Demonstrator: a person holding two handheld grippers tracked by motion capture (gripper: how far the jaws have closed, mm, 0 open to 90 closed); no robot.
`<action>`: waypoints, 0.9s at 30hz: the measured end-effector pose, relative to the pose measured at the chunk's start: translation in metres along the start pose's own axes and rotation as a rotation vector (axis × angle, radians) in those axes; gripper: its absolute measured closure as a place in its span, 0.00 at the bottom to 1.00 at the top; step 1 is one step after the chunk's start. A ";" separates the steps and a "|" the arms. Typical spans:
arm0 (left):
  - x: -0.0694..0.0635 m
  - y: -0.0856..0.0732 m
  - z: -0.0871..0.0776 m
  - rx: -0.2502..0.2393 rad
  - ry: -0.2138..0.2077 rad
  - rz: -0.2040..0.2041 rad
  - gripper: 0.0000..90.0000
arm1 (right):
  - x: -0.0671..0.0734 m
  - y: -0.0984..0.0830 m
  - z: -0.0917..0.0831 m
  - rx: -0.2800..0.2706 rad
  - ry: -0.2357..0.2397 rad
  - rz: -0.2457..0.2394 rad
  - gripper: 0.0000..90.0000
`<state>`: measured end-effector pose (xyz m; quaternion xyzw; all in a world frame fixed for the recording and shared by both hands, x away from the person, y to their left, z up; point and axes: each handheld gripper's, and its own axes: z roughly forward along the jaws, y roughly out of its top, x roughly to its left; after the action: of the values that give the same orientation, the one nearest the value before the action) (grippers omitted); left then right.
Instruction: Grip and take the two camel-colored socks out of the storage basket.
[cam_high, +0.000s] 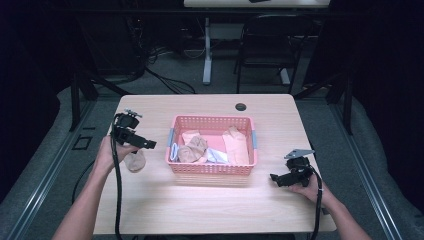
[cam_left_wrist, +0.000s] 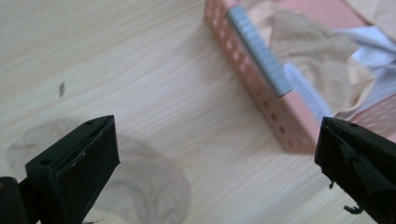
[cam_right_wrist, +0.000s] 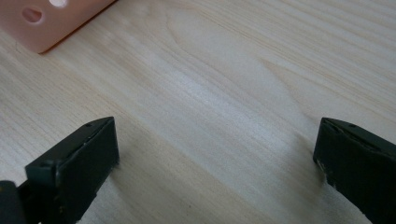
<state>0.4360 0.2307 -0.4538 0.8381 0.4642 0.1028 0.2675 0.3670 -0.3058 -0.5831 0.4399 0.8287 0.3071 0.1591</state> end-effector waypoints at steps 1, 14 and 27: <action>-0.007 0.007 0.003 -0.012 -0.009 0.015 0.00 | 0.000 0.000 0.000 0.000 0.000 0.000 0.00; -0.050 0.039 0.041 0.007 -0.070 0.078 0.00 | 0.000 0.000 0.000 0.001 -0.001 0.000 0.00; -0.080 0.052 0.083 0.092 -0.106 0.112 0.00 | 0.000 0.000 0.000 0.000 0.000 -0.002 0.00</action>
<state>0.4651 0.1129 -0.4888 0.8784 0.4060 0.0517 0.2466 0.3669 -0.3060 -0.5831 0.4391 0.8291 0.3072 0.1593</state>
